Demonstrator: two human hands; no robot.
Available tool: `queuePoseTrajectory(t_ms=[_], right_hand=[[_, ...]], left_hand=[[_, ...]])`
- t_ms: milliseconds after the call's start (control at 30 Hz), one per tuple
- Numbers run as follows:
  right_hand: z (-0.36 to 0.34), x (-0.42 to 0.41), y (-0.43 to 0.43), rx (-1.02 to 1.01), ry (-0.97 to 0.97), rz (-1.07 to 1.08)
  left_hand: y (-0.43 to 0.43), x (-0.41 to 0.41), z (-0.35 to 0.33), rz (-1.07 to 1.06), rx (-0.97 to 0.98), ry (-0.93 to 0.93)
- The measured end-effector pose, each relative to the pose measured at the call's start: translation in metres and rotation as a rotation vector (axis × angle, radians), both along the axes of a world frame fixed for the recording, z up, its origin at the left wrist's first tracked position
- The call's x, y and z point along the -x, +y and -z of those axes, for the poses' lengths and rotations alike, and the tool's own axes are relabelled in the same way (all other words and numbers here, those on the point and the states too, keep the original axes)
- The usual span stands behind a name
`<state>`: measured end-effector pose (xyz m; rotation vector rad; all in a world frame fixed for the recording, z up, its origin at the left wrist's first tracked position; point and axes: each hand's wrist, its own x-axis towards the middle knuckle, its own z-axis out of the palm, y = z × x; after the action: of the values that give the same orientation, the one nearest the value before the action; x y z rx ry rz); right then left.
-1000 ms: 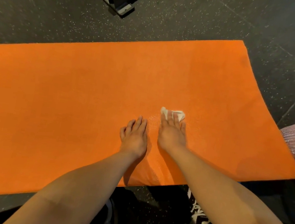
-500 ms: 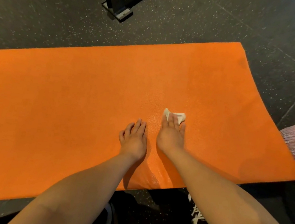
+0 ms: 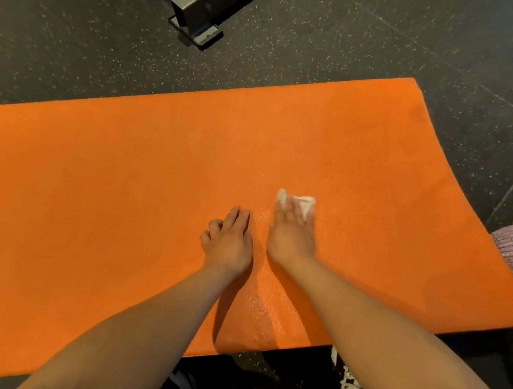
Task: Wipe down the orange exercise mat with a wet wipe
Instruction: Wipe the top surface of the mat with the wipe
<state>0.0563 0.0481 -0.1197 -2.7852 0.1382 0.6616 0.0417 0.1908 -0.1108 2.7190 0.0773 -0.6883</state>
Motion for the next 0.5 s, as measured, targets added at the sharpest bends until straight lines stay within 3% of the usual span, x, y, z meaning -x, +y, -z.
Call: queuePoseTrajectory(t_ms=[133,200,300,367,500], right_hand=[[0.004,0.003,0.011,-0.214,-0.066,-0.301],[0.007,-0.006,-0.005,-0.126,-0.09,-0.234],[0.007,-0.027,-0.032,0.019,-0.049,0.08],[0.009,-0.036,-0.032,0.027,-0.035,0.169],[0.013,-0.031,0.002,-0.205,-0.099,-0.116]], left_hand=[[-0.006,-0.016,0.002,-0.018,0.011,-0.042],[-0.009,-0.022,0.003,0.015,0.014,-0.039],[-0.012,-0.029,0.004,0.045,0.004,-0.02],[-0.013,-0.033,0.006,0.033,-0.015,-0.026],[-0.016,-0.043,0.013,-0.01,-0.024,-0.081]])
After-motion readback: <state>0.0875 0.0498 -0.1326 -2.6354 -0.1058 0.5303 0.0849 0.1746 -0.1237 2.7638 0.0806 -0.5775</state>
